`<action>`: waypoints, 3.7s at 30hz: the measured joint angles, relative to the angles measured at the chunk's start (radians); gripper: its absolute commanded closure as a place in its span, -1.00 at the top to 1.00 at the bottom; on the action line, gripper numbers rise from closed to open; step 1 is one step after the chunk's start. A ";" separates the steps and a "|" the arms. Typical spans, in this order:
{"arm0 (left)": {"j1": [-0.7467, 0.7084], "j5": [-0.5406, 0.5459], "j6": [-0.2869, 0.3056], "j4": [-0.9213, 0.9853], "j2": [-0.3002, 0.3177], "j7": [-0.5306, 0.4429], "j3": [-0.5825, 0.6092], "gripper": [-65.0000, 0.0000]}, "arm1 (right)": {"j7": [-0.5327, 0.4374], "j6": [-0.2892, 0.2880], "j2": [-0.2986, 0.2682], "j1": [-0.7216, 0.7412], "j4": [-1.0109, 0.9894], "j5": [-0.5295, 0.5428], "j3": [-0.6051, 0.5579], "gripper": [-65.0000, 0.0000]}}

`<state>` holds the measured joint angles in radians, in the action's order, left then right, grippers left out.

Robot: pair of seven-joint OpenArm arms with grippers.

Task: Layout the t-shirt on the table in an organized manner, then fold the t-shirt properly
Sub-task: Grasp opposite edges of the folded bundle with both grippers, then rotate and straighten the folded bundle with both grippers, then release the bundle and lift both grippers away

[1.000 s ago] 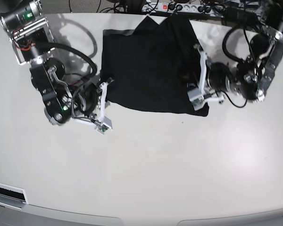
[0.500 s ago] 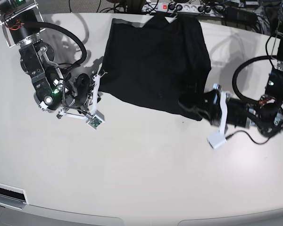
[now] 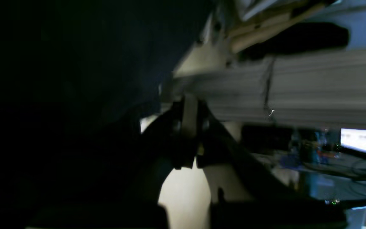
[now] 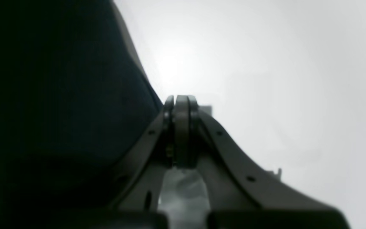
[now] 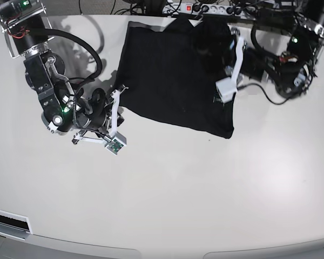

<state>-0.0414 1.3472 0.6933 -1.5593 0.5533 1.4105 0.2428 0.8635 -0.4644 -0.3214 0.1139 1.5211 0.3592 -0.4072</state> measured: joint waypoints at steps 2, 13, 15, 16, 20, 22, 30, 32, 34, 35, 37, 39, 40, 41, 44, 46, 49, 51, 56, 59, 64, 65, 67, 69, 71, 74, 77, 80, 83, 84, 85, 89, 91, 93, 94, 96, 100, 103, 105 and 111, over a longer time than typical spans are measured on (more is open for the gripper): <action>-0.008 -0.072 0.000 -0.003 0.002 -0.011 0.000 -1.00 | 0.000 -0.007 0.000 0.000 0.000 0.000 0.000 -1.00; 0.005 -0.499 -0.003 -0.003 0.020 -0.306 0.258 -1.00 | 0.048 -0.034 0.000 -0.003 0.000 0.000 0.000 -1.00; 0.019 -0.527 -0.002 -0.004 0.020 -0.341 0.295 -1.00 | 0.069 -0.069 0.000 -0.006 0.000 0.000 0.000 -1.00; 0.025 -0.560 -0.001 -0.004 0.020 -0.364 0.307 -1.00 | 0.074 -0.081 0.000 -0.009 0.000 0.000 0.000 -1.00; 0.030 -0.715 -0.003 0.002 0.024 -0.429 0.320 -1.00 | 0.103 -0.087 0.000 -0.035 0.000 0.000 0.000 -1.00; 0.036 -0.739 0.000 0.019 0.026 -0.480 0.320 -1.00 | 0.107 -0.086 0.000 -0.052 0.000 0.000 0.000 -1.00; 0.170 -0.708 0.026 0.196 0.019 -0.573 0.356 -1.00 | 0.101 -0.054 -0.001 -0.143 0.000 0.022 0.005 -1.00; 0.220 -0.737 0.026 0.243 0.019 -0.639 0.378 -1.00 | 0.102 -0.025 -0.003 -0.161 0.010 0.051 0.006 -1.00; 0.285 -0.797 0.026 0.288 0.018 -0.707 0.404 -1.00 | 0.106 0.005 -0.003 -0.187 0.031 0.077 0.006 -1.00; 0.320 -0.840 0.026 0.307 0.016 -0.734 0.415 -1.00 | 0.119 0.023 -0.003 -0.201 0.048 0.095 0.006 -1.00; 0.391 -0.919 0.023 0.339 0.014 -0.768 0.437 -1.00 | 0.134 0.068 -0.002 -0.234 0.088 0.122 0.004 -1.00; 0.444 -0.969 0.000 0.347 0.018 -0.763 0.446 -1.00 | 0.137 0.066 0.003 -0.274 0.136 0.120 0.005 -1.00; 0.469 -0.968 -0.002 0.351 0.020 -0.764 0.447 -1.00 | 0.140 0.066 0.012 -0.297 0.160 0.105 0.006 -1.00; 0.491 -0.961 0.000 0.352 0.025 -0.763 0.449 -1.00 | 0.141 0.067 0.025 -0.318 0.180 0.079 0.008 -1.00; 0.578 -0.869 0.000 0.351 0.024 -0.679 0.450 -1.00 | 0.135 0.140 0.069 -0.351 0.217 -0.010 0.006 -1.00; 0.645 -0.737 0.000 0.343 0.024 -0.585 0.446 -1.00 | 0.131 0.185 0.087 -0.344 0.227 -0.069 0.005 -1.00; 0.702 -0.605 -0.005 0.323 0.028 -0.473 0.415 -1.00 | 0.117 0.303 0.092 -0.335 0.228 -0.182 0.009 -1.00; 0.703 -0.529 -0.004 0.321 0.037 -0.455 0.374 -1.00 | 0.118 0.369 0.109 -0.344 0.228 -0.235 0.013 -1.00; 0.683 -0.359 -0.004 0.325 0.078 -0.373 0.188 -1.00 | 0.057 0.412 0.176 -0.346 0.228 -0.281 0.008 -1.00; 0.649 -0.259 -0.004 0.323 0.078 -0.341 0.037 -1.00 | 0.046 0.359 0.194 -0.345 0.228 -0.274 0.008 -1.00; 0.509 -0.257 0.000 0.324 0.063 -0.290 -0.154 -1.00 | 0.057 0.307 0.225 -0.357 0.228 -0.239 0.011 -1.00; 0.478 -0.256 0.000 0.325 0.063 -0.283 -0.180 -1.00 | 0.057 0.297 0.228 -0.364 0.228 -0.237 0.011 -1.00; 0.424 -0.261 -0.001 0.327 0.071 -0.284 -0.218 -1.00 | 0.089 0.278 0.230 -0.379 0.228 -0.230 0.010 -1.00; 0.389 -0.263 -0.001 0.328 0.075 -0.284 -0.229 -1.00 | 0.106 0.269 0.228 -0.398 0.228 -0.229 0.010 -1.00; 0.366 -0.258 -0.001 0.328 0.071 -0.287 -0.229 -1.00 | 0.103 0.268 0.227 -0.418 0.228 -0.230 0.010 -1.00; 0.326 -0.247 -0.001 0.325 0.067 -0.290 -0.229 -1.00 | 0.098 0.269 0.228 -0.449 0.228 -0.229 0.010 -1.00; 0.297 -0.234 -0.002 0.325 0.070 -0.284 -0.229 -1.00 | 0.091 0.304 0.228 -0.461 0.228 -0.259 0.010 -1.00; 0.290 -0.201 -0.001 0.325 0.070 -0.285 -0.229 -1.00 | 0.102 0.323 0.228 -0.449 0.253 -0.263 0.010 -1.00; 0.294 -0.179 -0.001 0.325 0.070 -0.288 -0.229 -1.00 | 0.102 0.323 0.225 -0.449 0.325 -0.266 0.010 -1.00; 0.295 -0.176 -0.001 0.325 0.070 -0.288 -0.229 -1.00 | 0.102 0.323 0.225 -0.449 0.349 -0.266 0.010 -1.00; 0.294 -0.177 -0.001 0.325 0.070 -0.283 -0.229 -1.00 | 0.102 0.323 0.225 -0.449 0.371 -0.266 0.010 -1.00; 0.293 -0.070 -0.002 0.325 0.081 -0.223 -0.229 -1.00 | 0.102 0.273 0.225 -0.449 0.455 -0.261 0.010 -1.00; 0.294 -0.003 -0.001 0.325 0.089 -0.201 -0.229 -1.00 | 0.102 0.269 0.225 -0.449 0.470 -0.254 0.010 -1.00; 0.296 0.039 -0.001 0.325 0.094 -0.176 -0.229 -1.00 | 0.107 0.253 0.222 -0.449 0.469 -0.236 0.010 -1.00; 0.296 0.044 -0.001 0.325 0.098 -0.165 -0.229 -1.00 | 0.109 0.232 0.217 -0.449 0.469 -0.208 0.010 -1.00; 0.291 0.050 -0.001 0.325 0.104 -0.135 -0.229 -1.00 | 0.109 0.198 0.216 -0.449 0.470 -0.168 0.010 -1.00; 0.265 0.114 -0.001 0.324 0.114 -0.054 -0.230 -1.00 | 0.089 0.014 0.181 -0.449 0.488 0.032 0.019 -1.00; 0.223 0.111 -0.001 0.302 0.112 -0.014 -0.230 -1.00 | 0.088 -0.114 0.167 -0.449 0.495 0.229 0.074 -1.00; 0.196 0.112 -0.001 0.272 0.112 -0.011 -0.230 -1.00 | 0.102 -0.156 0.169 -0.450 0.495 0.330 0.156 -1.00; 0.106 0.112 0.000 0.135 0.114 -0.019 -0.231 -1.00 | 0.310 -0.226 0.171 -0.470 0.496 0.806 0.456 -1.00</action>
<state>0.0643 1.4590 0.6930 -1.4242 0.6678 1.3914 0.0116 1.1736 -0.6903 -0.1509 -0.3557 2.0171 1.1652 0.0490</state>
